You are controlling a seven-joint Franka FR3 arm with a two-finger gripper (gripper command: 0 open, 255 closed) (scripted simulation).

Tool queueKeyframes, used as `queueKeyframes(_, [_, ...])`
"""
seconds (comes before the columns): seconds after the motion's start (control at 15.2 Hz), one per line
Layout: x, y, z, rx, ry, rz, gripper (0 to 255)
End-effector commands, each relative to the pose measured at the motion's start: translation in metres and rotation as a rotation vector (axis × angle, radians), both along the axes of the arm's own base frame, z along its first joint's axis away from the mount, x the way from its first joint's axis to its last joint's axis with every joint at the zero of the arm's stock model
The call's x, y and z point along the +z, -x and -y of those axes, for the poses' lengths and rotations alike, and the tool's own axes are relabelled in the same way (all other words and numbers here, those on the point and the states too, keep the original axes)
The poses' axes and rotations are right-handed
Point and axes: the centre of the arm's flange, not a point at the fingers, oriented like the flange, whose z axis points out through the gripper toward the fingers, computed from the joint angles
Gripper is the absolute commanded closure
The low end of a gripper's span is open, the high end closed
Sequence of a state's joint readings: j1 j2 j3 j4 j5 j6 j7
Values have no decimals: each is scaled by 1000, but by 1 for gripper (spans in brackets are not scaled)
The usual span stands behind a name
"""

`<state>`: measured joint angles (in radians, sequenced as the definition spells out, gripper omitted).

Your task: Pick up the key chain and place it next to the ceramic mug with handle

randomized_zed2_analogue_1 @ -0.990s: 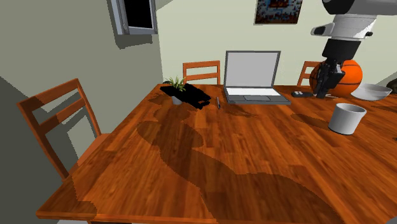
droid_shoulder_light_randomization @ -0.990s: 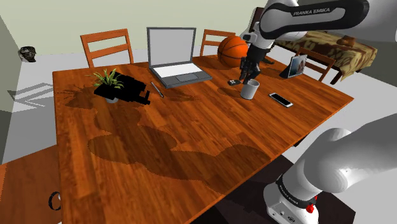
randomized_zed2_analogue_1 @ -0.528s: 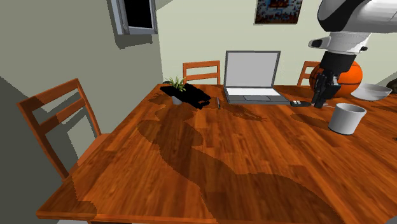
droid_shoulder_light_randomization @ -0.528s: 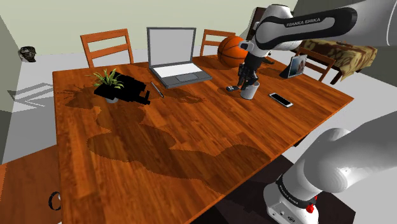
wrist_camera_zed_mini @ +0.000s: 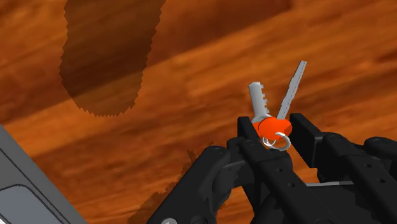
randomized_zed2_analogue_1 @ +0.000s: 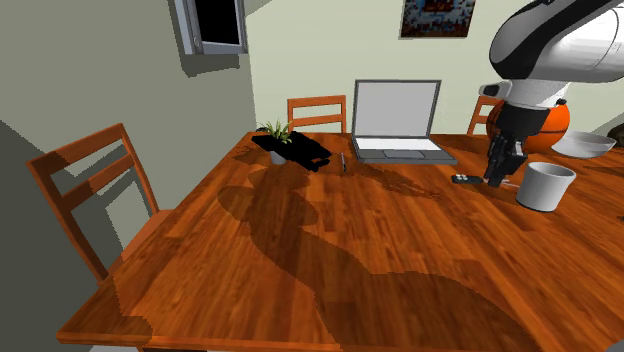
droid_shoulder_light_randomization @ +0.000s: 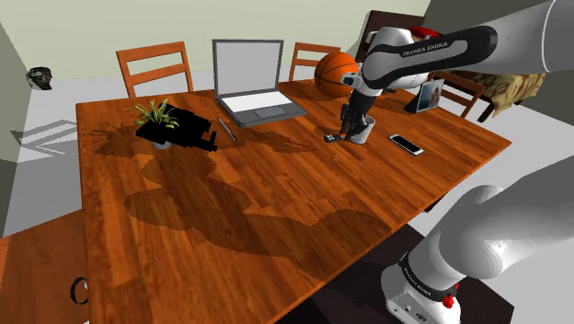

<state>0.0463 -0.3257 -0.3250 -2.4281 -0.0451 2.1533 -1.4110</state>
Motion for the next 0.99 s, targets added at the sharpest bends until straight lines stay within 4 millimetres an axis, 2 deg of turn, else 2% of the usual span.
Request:
queueKeyframes(0.0, [-11, 1, 0, 0, 0, 1, 255])
queueKeyframes(0.79, [-74, 1, 0, 0, 0, 1, 255])
queueKeyframes(0.92, [-77, 1, 0, 0, 0, 0, 255])
